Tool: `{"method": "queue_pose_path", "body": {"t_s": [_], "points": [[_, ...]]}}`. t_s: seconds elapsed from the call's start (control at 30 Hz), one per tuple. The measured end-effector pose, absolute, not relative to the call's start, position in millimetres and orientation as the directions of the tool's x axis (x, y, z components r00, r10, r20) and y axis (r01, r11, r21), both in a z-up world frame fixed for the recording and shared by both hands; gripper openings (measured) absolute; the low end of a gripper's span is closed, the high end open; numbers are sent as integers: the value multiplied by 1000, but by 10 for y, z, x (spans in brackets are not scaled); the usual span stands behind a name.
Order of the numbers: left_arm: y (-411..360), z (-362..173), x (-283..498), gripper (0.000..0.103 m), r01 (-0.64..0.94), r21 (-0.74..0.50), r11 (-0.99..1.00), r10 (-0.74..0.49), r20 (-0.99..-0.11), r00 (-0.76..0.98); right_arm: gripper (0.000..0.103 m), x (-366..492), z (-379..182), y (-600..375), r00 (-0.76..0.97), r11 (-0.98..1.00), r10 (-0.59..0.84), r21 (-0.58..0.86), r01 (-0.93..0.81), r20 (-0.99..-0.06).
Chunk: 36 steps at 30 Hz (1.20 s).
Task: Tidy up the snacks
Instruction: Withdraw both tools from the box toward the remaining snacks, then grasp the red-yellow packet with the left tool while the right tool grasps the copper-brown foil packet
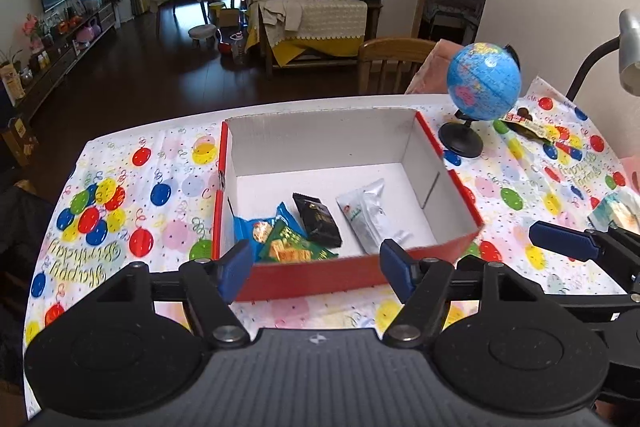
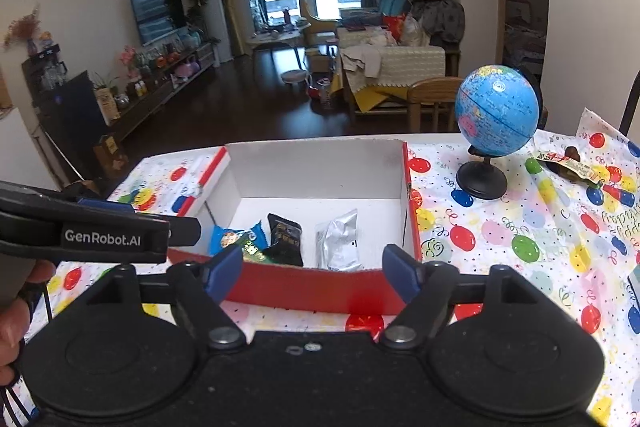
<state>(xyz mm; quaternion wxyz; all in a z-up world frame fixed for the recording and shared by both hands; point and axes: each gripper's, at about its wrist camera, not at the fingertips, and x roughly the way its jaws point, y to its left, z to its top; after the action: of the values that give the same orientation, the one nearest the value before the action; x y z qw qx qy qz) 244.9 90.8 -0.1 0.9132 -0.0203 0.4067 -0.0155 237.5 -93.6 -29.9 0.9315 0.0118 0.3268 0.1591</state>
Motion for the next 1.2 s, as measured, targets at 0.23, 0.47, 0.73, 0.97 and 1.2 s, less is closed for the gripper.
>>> {"method": "queue_pose_path", "body": {"t_s": [0.23, 0.47, 0.73, 0.97, 1.2], "points": [[805, 126, 2088, 78, -5, -62, 998, -41, -714, 699, 88, 2068, -200, -1109, 737, 935, 341, 129, -330, -584], [811, 171, 1802, 83, -21, -112, 993, -64, -698, 713, 99, 1874, -174, -1264, 741, 929, 361, 152, -337, -566], [857, 61, 1588, 97, -49, -174, 984, -90, -707, 701, 100, 1671, -280, -1337, 726, 919, 389, 177, -353, -567], [846, -131, 1493, 103, -86, -197, 977, -87, -731, 677, 101, 1588, -472, -1434, 713, 927, 371, 200, -316, -594], [889, -423, 1641, 103, -152, -184, 971, -64, -815, 577, 101, 1645, -767, -1551, 692, 947, 321, 212, -241, -647]]}}
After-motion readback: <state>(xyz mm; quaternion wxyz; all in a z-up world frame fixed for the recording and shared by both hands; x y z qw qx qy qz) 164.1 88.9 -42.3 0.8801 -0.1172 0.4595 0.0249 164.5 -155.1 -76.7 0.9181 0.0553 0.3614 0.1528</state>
